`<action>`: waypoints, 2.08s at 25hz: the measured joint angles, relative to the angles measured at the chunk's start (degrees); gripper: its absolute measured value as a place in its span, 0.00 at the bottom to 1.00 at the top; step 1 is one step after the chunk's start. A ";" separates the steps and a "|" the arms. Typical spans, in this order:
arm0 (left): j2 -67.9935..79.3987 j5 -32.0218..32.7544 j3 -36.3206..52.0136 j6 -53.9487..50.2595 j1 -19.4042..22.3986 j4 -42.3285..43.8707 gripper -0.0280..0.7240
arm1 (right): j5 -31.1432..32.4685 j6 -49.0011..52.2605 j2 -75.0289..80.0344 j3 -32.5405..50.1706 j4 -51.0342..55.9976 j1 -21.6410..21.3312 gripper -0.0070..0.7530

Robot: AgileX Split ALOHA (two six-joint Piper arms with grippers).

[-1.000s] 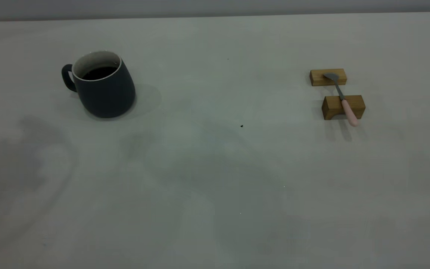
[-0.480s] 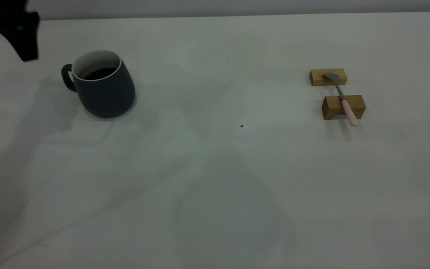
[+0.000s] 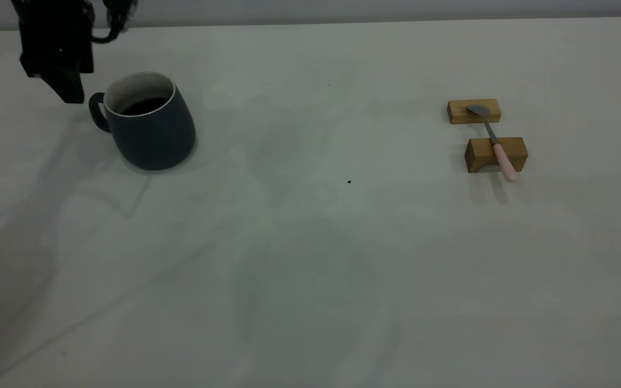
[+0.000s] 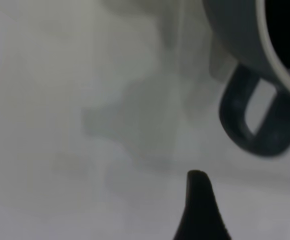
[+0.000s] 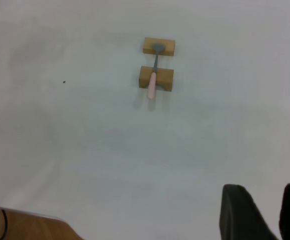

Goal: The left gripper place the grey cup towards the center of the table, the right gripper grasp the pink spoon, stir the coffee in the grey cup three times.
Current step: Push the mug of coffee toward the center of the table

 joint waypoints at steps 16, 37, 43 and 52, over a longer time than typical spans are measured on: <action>4.06 -1.46 0.00 7.88 -2.26 -4.02 0.40 | 0.00 0.00 0.00 0.00 0.00 0.00 0.32; 4.06 -2.80 -0.17 -2.83 -18.25 3.66 0.29 | 0.00 0.00 0.00 0.00 0.00 0.00 0.32; 4.06 -5.27 -0.17 -4.26 -21.38 4.14 0.29 | 0.00 0.00 0.00 0.00 0.05 0.00 0.32; 4.30 -6.83 -0.17 -5.16 -22.18 2.90 0.29 | 0.00 -0.01 0.00 0.00 0.05 0.00 0.32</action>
